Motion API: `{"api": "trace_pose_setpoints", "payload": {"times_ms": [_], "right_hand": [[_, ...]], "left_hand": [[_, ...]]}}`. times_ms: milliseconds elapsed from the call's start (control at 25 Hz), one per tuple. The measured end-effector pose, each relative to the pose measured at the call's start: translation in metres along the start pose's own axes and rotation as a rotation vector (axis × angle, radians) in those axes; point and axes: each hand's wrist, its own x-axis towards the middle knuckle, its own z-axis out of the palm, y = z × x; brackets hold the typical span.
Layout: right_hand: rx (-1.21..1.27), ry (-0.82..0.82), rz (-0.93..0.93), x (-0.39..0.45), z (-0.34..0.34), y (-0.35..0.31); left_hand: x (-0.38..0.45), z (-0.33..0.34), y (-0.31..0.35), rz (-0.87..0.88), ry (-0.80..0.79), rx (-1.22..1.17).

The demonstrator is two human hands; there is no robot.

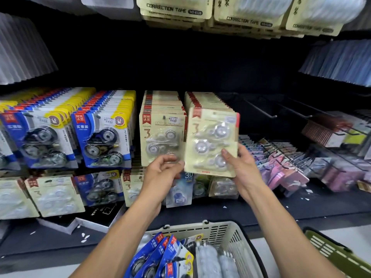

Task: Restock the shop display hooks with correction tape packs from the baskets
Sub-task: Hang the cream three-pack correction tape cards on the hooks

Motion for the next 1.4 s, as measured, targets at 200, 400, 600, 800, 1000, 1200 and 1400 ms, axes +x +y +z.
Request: {"api": "trace_pose_setpoints", "payload": {"times_ms": [200, 400, 600, 800, 1000, 1200, 1400], "right_hand": [[-0.161, 0.220, -0.039, 0.010, -0.025, -0.010], [-0.222, 0.224, -0.077, 0.011, -0.015, -0.006], [-0.103, 0.336, -0.105, 0.011, -0.025, -0.008], [-0.191, 0.269, -0.091, 0.004, -0.025, -0.007], [-0.240, 0.343, -0.228, 0.002, -0.018, -0.017], [-0.295, 0.441, -0.299, -0.003, -0.014, -0.014], [-0.318, 0.446, -0.290, -0.006, -0.016, -0.015]], "left_hand": [[-0.005, -0.005, -0.004, -0.003, -0.030, 0.165], [-0.006, -0.007, -0.004, -0.011, -0.026, 0.195], [-0.006, -0.006, -0.002, -0.021, -0.016, 0.197], [-0.005, 0.000, -0.005, -0.017, -0.032, 0.230], [-0.002, 0.003, -0.012, 0.028, -0.047, 0.390], [-0.005, 0.000, -0.018, 0.249, 0.016, 1.198], [-0.004, -0.003, -0.023, 0.311, 0.004, 1.401]]}}
